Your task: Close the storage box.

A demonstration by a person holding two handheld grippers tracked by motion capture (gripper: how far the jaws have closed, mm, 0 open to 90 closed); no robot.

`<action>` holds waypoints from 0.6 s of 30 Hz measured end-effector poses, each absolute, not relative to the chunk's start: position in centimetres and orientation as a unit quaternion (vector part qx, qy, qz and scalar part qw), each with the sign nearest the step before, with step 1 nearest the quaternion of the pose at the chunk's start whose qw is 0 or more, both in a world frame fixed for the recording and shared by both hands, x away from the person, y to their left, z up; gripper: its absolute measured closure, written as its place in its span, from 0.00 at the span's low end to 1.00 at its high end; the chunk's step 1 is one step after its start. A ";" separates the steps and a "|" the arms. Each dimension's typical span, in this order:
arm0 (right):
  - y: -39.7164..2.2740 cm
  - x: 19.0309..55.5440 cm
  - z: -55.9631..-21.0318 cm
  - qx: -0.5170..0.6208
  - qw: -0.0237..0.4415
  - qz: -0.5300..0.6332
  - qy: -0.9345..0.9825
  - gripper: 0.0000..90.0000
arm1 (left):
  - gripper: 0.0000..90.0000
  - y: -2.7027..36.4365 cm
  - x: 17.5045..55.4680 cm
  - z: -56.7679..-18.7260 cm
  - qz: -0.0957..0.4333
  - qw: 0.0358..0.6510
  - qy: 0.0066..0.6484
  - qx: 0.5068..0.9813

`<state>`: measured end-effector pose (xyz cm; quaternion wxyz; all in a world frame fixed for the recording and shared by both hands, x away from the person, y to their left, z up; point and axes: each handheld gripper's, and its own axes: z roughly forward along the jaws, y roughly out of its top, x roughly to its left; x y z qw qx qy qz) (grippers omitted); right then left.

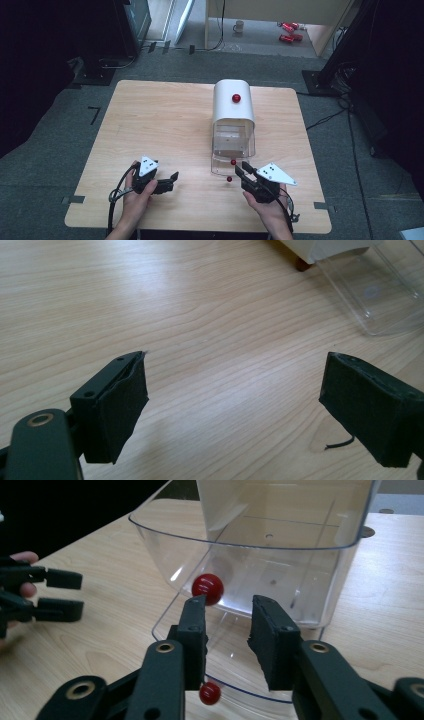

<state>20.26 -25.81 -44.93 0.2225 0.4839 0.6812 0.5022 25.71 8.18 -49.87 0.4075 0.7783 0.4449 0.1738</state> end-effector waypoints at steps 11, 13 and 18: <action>-22.4 20.1 -45.1 0.532 0.269 0.472 0.649 0.76 | 0.15 8.4 25.8 -51.1 0.193 0.361 0.450 0.793; -21.9 20.0 -45.2 0.546 0.276 0.471 0.636 0.78 | 0.15 8.5 25.8 -51.2 0.197 0.355 0.448 0.797; -21.2 19.8 -45.3 0.553 0.300 0.470 0.619 0.83 | 0.15 9.2 25.9 -51.5 0.201 0.340 0.454 0.799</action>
